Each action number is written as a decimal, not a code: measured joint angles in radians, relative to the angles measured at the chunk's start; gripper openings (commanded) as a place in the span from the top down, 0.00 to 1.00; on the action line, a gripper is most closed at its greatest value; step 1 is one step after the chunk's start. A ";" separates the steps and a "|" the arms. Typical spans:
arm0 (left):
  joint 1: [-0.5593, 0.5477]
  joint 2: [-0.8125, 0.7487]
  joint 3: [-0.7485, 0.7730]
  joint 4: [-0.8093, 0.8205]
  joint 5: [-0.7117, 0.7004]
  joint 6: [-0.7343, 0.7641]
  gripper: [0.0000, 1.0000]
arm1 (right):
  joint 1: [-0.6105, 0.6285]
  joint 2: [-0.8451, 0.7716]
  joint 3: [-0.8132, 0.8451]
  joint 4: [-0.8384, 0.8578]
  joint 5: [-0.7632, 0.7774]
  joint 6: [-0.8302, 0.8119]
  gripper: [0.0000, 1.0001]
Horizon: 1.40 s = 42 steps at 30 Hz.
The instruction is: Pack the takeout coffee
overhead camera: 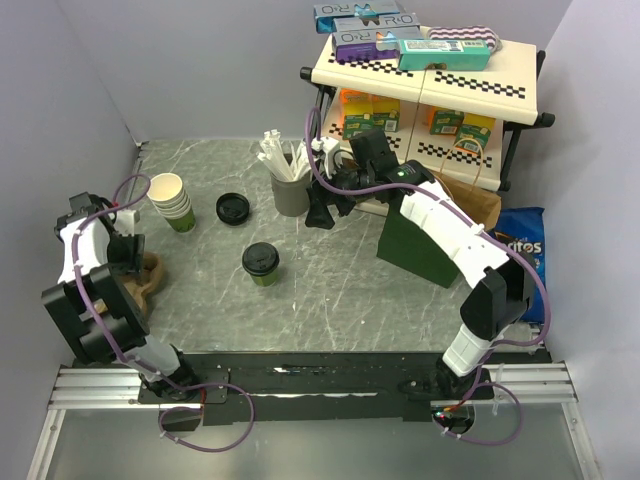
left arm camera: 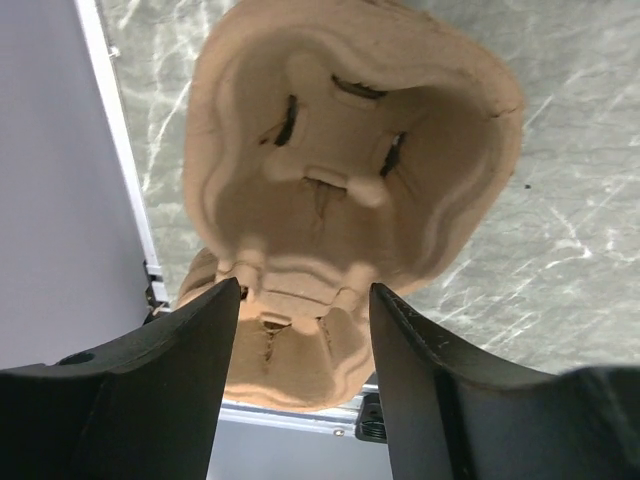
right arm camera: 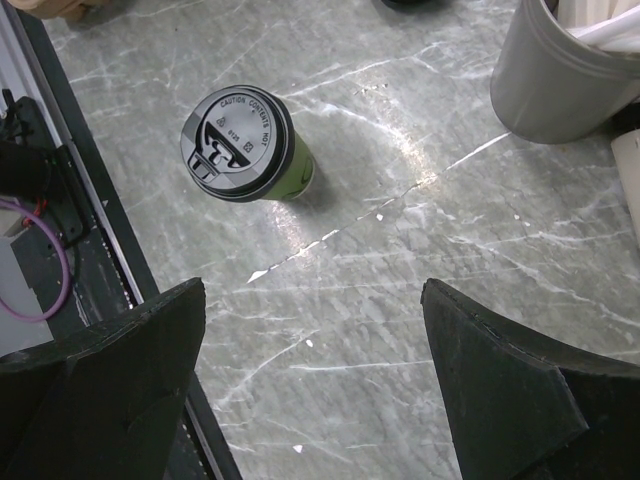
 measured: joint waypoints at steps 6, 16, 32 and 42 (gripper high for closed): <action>0.000 0.018 0.002 -0.006 0.020 0.014 0.40 | 0.000 0.000 0.000 0.000 0.000 0.000 0.06; 0.000 0.021 0.001 -0.005 0.018 0.020 0.43 | 0.000 0.001 -0.001 0.001 0.000 0.000 0.06; 0.000 0.037 -0.021 0.002 0.002 0.023 0.48 | 0.000 0.003 -0.002 0.001 0.000 0.000 0.06; 0.004 0.037 -0.031 0.006 -0.024 0.023 0.56 | 0.000 0.003 -0.007 0.003 0.000 0.000 0.06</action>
